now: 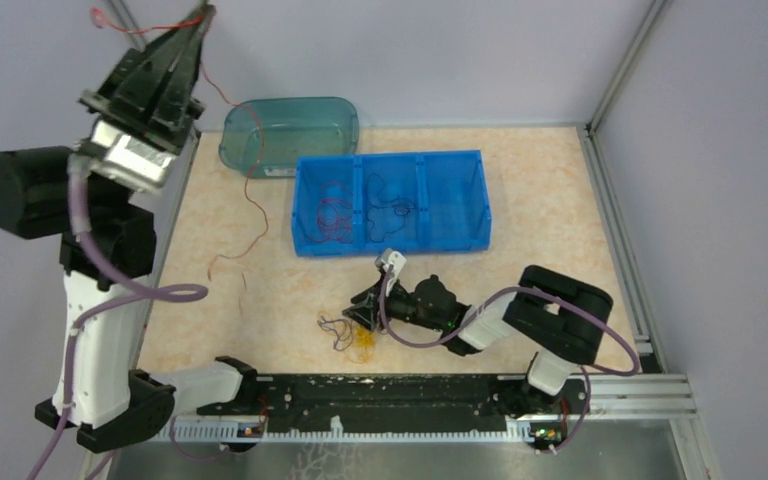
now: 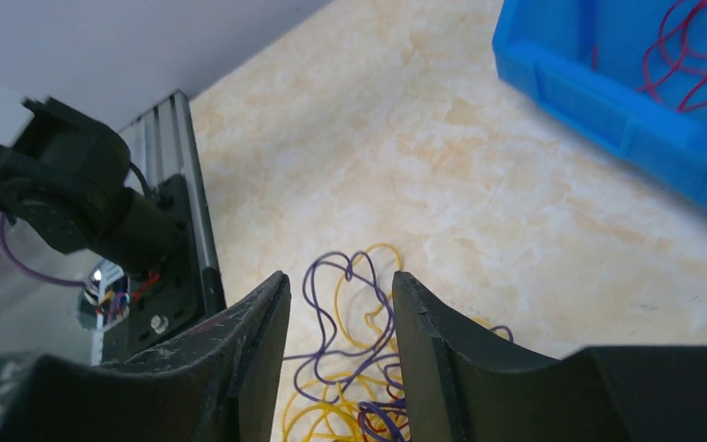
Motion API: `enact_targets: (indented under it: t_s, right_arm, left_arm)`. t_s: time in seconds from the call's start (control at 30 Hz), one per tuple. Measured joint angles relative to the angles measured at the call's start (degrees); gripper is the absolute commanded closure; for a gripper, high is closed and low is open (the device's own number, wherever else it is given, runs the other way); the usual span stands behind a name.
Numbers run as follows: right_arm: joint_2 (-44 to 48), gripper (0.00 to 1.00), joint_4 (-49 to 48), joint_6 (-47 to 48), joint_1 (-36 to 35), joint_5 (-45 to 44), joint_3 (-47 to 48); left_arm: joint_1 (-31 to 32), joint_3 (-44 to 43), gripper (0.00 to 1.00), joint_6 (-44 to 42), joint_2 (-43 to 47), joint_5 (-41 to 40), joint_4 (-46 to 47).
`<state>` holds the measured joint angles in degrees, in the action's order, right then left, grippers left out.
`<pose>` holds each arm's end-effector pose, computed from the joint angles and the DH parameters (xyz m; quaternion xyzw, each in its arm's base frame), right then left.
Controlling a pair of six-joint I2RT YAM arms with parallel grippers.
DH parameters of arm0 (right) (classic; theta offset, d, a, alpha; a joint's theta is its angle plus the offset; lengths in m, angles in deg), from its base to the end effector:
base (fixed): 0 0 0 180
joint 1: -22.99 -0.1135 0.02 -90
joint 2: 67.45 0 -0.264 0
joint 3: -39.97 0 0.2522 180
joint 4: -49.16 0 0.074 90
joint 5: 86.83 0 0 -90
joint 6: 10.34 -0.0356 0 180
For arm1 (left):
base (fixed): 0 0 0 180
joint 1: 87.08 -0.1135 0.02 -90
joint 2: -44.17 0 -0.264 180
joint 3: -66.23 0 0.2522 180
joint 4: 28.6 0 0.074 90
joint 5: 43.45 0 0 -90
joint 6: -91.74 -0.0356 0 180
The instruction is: Untangle the cables
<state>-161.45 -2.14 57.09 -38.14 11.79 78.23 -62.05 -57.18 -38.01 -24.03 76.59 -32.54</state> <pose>0.1350 0.2559 0.1600 -0.2898 0.6740 0.4929 0.4677 0.1116 -0.0718 0.6475 0.3780 0.1395 0.0315 0.9147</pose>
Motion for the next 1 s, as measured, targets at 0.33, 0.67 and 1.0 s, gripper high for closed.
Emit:
enact_targets:
  t_s: [0.33,0.67,1.0]
  right_arm:
    - [16.41,0.50,3.30,1.86,-0.07,-7.30,-3.45]
    - [25.29,0.50,10.36,5.14,-0.22,-17.73,-6.62]
    - [28.06,0.50,14.25,6.34,-0.22,-22.10,-7.30]
  left_arm:
    - [0.00,16.81,1.00,-4.24,-0.20,-1.84,-2.08]
    - [0.00,33.40,1.00,-11.91,-1.51,-6.54,4.37]
    - [0.00,34.58,1.00,-12.55,-6.71,-10.34,9.05]
